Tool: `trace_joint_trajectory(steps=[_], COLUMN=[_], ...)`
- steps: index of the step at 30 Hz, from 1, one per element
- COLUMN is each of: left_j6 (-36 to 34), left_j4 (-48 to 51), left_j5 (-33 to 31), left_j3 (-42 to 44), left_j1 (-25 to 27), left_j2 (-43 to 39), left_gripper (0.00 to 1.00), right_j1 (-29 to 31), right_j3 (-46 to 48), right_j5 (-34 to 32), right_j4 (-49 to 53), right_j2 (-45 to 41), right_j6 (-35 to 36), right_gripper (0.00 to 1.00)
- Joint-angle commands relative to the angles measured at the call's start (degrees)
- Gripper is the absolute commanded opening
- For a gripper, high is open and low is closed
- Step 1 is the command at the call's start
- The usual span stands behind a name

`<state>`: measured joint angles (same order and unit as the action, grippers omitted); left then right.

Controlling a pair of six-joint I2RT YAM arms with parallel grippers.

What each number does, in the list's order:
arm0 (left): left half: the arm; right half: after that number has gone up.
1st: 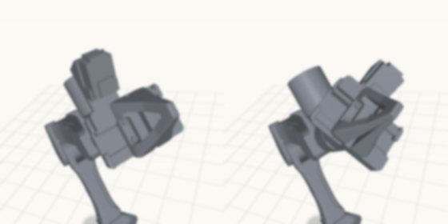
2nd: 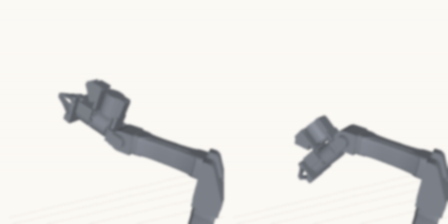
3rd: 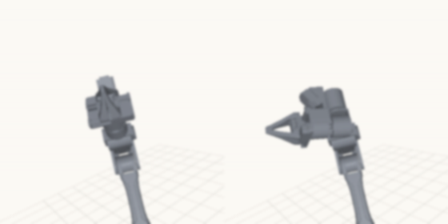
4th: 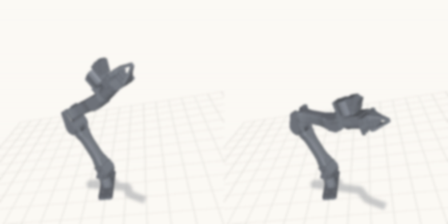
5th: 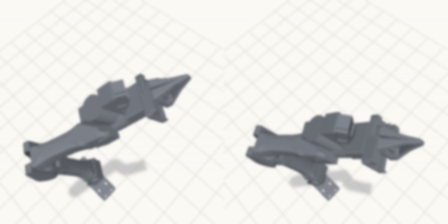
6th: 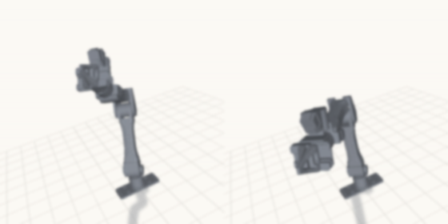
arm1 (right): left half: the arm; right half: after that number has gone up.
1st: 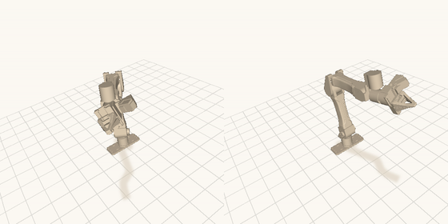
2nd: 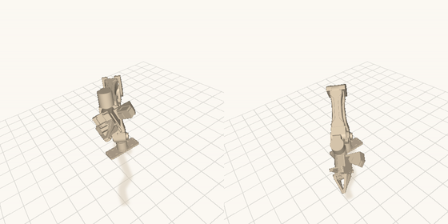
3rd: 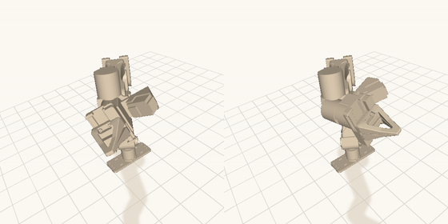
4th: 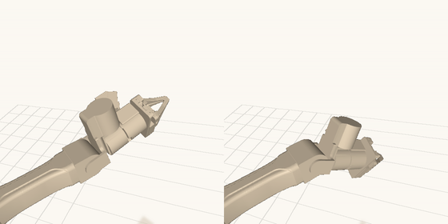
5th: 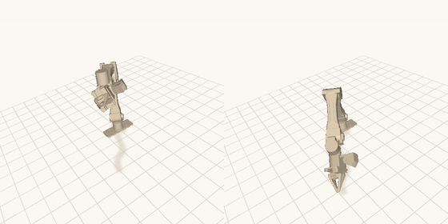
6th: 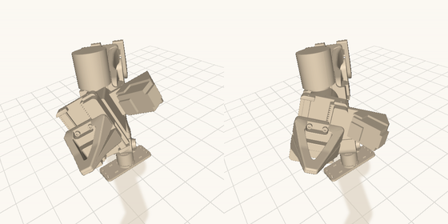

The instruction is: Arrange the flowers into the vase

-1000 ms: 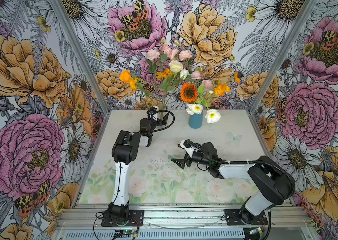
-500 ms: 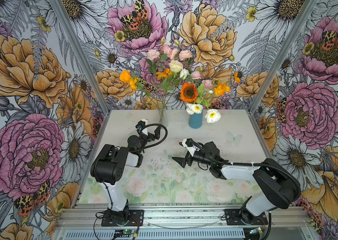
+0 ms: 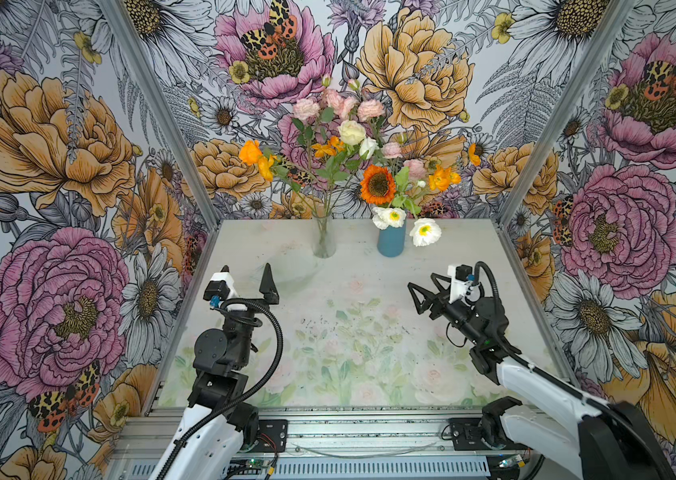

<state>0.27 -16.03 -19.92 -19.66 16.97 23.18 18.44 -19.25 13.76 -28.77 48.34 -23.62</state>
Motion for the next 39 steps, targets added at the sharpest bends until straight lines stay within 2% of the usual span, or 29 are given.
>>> trace_joint_trajectory(steps=[1, 3, 5, 8, 11, 14, 18, 20, 23, 25, 26, 27, 29, 30, 32, 35, 37, 39], left_j6=[0.8, -0.5, -2.2, -4.7, -5.7, -5.6, 0.5, 2.2, 1.9, 2.3, 1.9, 2.2, 2.0, 2.0, 1.7, 0.3, -0.5, -1.1], left_j4=[10.1, 7.1, 4.6, -3.2, -14.1, -19.7, -41.9, -43.9, -45.0, -54.5, -62.4, -62.1, -51.6, -51.8, -51.7, -46.5, -38.4, -37.7], left_j5=[-11.3, -12.6, -13.6, -12.6, -6.3, -1.1, 6.3, 7.4, 11.0, 12.0, 13.1, 14.4, 14.1, 14.4, 16.6, 20.0, 22.0, 23.1], left_j3=[6.4, 8.0, 8.4, 9.5, 10.8, 9.5, 13.2, 11.6, 7.9, 8.3, 9.0, 8.9, 7.0, 6.0, 4.9, 2.2, -1.2, -2.1], left_j1=[0.1, -0.2, -0.9, -3.1, -7.1, -11.8, -18.4, -18.9, -19.0, -19.1, -19.2, -19.6, -19.5, -19.6, -19.7, -19.8, -19.7, -19.4], left_j2=[-2.5, -1.4, 1.8, 10.1, 19.6, 29.8, 43.2, 47.4, 54.3, 62.4, 68.0, 69.0, 64.0, 65.0, 66.3, 66.0, 65.4, 65.6], left_gripper=[0.99, 0.99, 0.99, 0.99, 0.99, 0.99, 0.99, 0.99, 0.99, 0.99, 0.99, 0.99, 0.99, 0.99, 0.99, 0.99, 0.99, 0.99], right_j1=[0.0, -0.3, -0.9, -2.1, -3.7, -6.5, -11.3, -13.2, -13.6, -13.8, -14.1, -14.2, -14.5, -14.8, -15.6, -16.1, -16.3, -17.7], right_j3=[-3.0, -3.8, -3.6, -1.6, -1.3, -2.6, -2.3, -2.1, -1.0, 1.7, 4.1, 7.1, 10.3, 10.0, 7.6, 5.0, 4.7, 5.4], right_j5=[-14.8, -20.9, -26.8, -29.6, -30.9, -30.4, -27.2, -23.9, -25.7, -28.3, -28.6, -28.5, -30.2, -31.9, -28.7, -25.1, -25.5, -24.4], right_j4=[31.8, 42.2, 48.4, 49.8, 47.0, 42.5, 33.4, 29.2, 22.2, 15.2, 8.4, 0.4, -11.2, -14.5, -15.8, -24.0, -29.6, -35.2], right_j2=[-17.3, -26.6, -33.1, -34.8, -26.4, -16.6, -8.5, -5.5, -2.2, 0.0, 1.5, 3.6, 9.8, 13.3, 17.8, 26.7, 32.1, 37.1], right_j6=[3.7, 7.1, 7.8, 7.1, 7.8, 9.5, 9.3, 9.2, 11.1, 11.8, 12.6, 14.1, 15.9, 16.3, 18.3, 20.0, 20.6, 19.0], right_gripper=[0.99, 1.0, 0.99, 1.0, 1.0, 0.99, 0.99, 0.99, 0.99, 0.99, 1.0, 0.99, 1.0, 1.0, 1.0, 0.99, 1.0, 1.0])
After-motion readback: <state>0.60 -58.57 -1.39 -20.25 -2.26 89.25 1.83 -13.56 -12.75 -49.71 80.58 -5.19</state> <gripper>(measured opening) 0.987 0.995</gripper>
